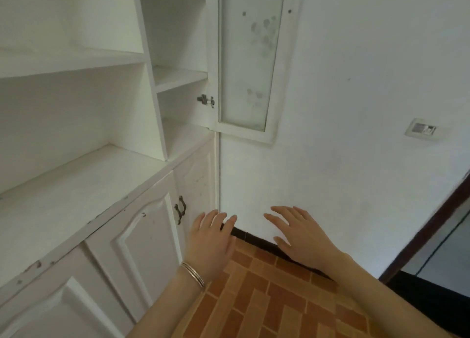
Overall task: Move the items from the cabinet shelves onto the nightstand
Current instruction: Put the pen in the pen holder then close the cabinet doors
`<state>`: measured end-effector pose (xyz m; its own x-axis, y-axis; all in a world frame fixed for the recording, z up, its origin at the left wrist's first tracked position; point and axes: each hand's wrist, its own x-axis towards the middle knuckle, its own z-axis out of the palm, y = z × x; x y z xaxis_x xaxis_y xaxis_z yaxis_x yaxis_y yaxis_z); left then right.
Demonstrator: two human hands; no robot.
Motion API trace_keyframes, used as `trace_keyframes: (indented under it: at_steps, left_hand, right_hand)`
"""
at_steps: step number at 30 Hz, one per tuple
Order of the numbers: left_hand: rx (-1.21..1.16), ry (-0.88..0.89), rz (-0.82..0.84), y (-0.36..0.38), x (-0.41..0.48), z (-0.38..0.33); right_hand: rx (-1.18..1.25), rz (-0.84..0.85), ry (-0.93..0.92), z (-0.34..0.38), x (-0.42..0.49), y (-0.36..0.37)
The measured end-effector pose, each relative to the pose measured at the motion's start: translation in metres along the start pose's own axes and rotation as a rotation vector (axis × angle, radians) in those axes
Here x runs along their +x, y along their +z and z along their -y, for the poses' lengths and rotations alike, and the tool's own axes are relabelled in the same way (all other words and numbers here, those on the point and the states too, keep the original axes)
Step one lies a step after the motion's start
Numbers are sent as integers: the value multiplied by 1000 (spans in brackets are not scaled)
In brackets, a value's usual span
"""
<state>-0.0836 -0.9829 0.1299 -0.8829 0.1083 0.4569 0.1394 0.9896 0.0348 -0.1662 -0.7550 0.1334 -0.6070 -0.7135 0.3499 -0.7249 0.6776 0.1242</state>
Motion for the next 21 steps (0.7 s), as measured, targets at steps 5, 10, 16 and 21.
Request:
trace_keyframes:
  at_steps: [5, 10, 16, 21]
  left_hand:
    - [45, -38, -21, 23, 32, 9]
    - [120, -22, -75, 54, 85, 38]
    - [144, 19, -189, 72, 188, 71]
    - [126, 65, -212, 88, 256, 81]
  right_hand:
    - [25, -64, -71, -31, 33, 23]
    - [7, -106, -103, -66, 84, 52]
    - [-73, -155, -115, -134, 168, 48]
    - [-56, -192, -79, -168, 215, 57]
